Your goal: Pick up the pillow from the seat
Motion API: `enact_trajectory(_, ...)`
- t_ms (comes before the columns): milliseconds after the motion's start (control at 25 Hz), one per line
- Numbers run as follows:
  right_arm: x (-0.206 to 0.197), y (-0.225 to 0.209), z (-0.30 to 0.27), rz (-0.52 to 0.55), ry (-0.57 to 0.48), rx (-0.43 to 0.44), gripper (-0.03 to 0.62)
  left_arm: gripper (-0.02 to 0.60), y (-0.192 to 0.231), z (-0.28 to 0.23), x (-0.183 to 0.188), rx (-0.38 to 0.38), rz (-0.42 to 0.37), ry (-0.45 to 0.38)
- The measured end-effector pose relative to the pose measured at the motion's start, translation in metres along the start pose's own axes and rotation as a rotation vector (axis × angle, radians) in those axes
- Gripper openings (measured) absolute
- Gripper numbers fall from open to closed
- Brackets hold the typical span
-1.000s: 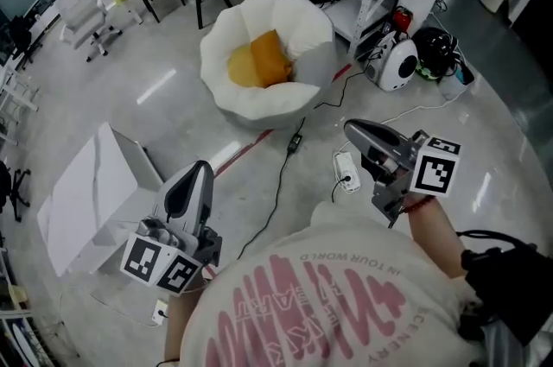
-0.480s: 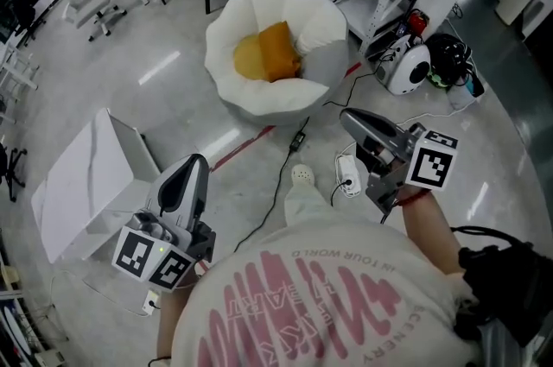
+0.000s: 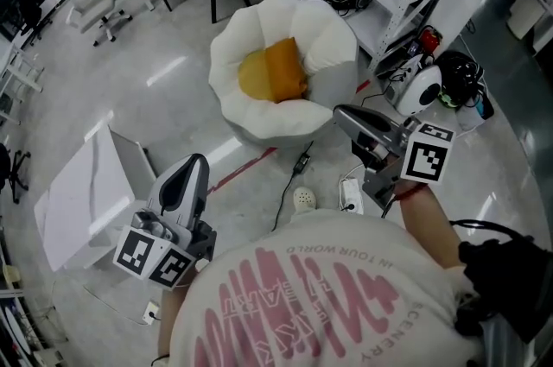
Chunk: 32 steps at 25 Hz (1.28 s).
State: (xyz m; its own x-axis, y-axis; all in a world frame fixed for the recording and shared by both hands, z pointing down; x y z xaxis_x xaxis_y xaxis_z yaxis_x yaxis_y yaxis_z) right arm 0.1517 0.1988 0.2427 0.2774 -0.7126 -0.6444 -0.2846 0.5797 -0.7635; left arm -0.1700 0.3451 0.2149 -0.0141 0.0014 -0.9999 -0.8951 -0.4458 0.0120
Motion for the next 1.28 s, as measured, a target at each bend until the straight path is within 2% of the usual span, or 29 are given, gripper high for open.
enact_trajectory(320, 0.081, -0.054, -0.032, 0.012, -0.004, 0.03, 0.005, 0.014, 0.03, -0.081, 0.01, 0.044, -0.019, -0.013)
enact_trajectory(680, 0.128, -0.11, -0.053, 0.005, -0.001, 0.03, 0.005, 0.014, 0.058, -0.15, -0.002, 0.056, -0.008, -0.012)
enact_trajectory(880, 0.14, -0.135, -0.061, -0.017, -0.014, 0.027, 0.005, 0.014, 0.066, -0.176, -0.012, 0.05, 0.005, 0.014)
enact_trajectory(1080, 0.135, -0.159, -0.077, -0.081, 0.009, 0.019, 0.005, 0.014, 0.076, -0.195, -0.028, 0.058, 0.047, 0.078)
enact_trajectory(1200, 0.131, -0.172, -0.09, -0.127, 0.02, 0.004, 0.005, 0.014, 0.086, -0.211, -0.036, 0.019, 0.067, 0.105)
enact_trajectory(1280, 0.13, -0.183, -0.1, -0.154, 0.024, -0.013, 0.005, 0.014, 0.095, -0.224, -0.042, -0.016, 0.068, 0.089)
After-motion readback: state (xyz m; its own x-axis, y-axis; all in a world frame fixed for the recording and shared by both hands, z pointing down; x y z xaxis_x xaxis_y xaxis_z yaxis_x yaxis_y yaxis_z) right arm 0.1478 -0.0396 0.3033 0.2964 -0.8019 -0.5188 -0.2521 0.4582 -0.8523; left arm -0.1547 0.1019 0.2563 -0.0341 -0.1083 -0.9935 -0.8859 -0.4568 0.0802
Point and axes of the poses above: the fingertips, and each gripper's own axes: z backward along the fingers, y to its left, x out of its top, the point moved 9 cm from there along z, backward along the fingers, and after that the axes turned 13 degrees about -z, right-handed, at the moved point
